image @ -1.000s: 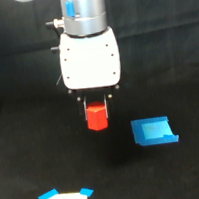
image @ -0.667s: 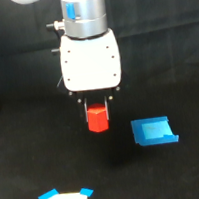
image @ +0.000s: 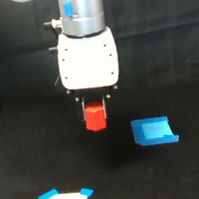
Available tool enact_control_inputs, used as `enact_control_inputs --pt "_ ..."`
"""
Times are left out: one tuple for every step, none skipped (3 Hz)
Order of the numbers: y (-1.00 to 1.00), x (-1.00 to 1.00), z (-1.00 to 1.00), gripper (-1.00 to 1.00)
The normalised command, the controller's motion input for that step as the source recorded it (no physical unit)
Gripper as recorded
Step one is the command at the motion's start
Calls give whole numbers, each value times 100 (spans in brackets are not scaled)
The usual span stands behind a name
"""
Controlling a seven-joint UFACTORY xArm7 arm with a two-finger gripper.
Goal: Pick up the red object from the table
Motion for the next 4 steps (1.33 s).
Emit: enact_control_inputs --pt "-14 12 17 -100" --pt "13 -22 15 -100" --pt "7 17 -12 -100" --pt "34 -13 -25 -100"
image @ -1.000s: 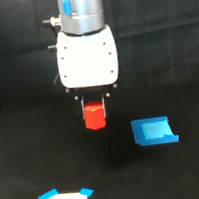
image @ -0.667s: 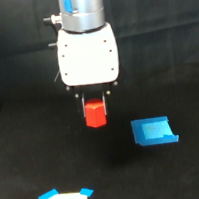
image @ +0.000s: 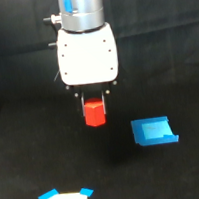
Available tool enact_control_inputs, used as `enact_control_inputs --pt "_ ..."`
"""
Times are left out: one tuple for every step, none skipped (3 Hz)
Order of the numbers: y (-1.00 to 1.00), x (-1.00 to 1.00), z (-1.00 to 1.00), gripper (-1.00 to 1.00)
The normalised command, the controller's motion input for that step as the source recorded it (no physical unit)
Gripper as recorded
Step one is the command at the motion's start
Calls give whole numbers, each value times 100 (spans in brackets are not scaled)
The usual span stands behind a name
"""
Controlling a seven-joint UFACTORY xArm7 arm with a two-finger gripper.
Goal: Pick up the red object from the table
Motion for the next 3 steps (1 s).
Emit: enact_control_inputs --pt "-16 21 -32 -76" --pt "-11 -7 -1 -55" --pt "1 21 23 -88"
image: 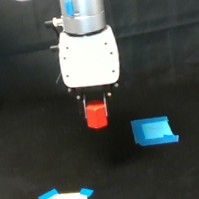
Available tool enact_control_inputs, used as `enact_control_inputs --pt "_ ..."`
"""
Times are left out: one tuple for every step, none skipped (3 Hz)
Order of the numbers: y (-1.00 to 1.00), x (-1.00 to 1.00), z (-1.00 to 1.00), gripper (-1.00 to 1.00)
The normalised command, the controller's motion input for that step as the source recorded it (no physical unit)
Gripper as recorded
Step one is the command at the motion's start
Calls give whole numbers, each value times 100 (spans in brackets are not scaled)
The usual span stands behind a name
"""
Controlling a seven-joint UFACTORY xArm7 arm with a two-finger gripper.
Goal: Pick up the red object from the table
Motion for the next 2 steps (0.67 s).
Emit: enact_control_inputs --pt "-11 20 6 -100" --pt "-48 -37 18 -80"
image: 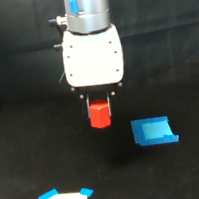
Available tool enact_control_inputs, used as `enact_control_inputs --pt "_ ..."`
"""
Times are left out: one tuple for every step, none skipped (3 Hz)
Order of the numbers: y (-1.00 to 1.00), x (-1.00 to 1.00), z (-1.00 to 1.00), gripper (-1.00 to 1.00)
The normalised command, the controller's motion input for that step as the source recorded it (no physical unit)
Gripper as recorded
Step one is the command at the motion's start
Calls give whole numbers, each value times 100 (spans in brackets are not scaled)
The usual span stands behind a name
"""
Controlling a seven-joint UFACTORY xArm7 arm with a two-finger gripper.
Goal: Pick up the red object from the table
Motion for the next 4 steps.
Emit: enact_control_inputs --pt "-42 -5 -32 -100" --pt "1 19 5 -100" --pt "-20 17 -17 -82" --pt "-27 5 24 -100"
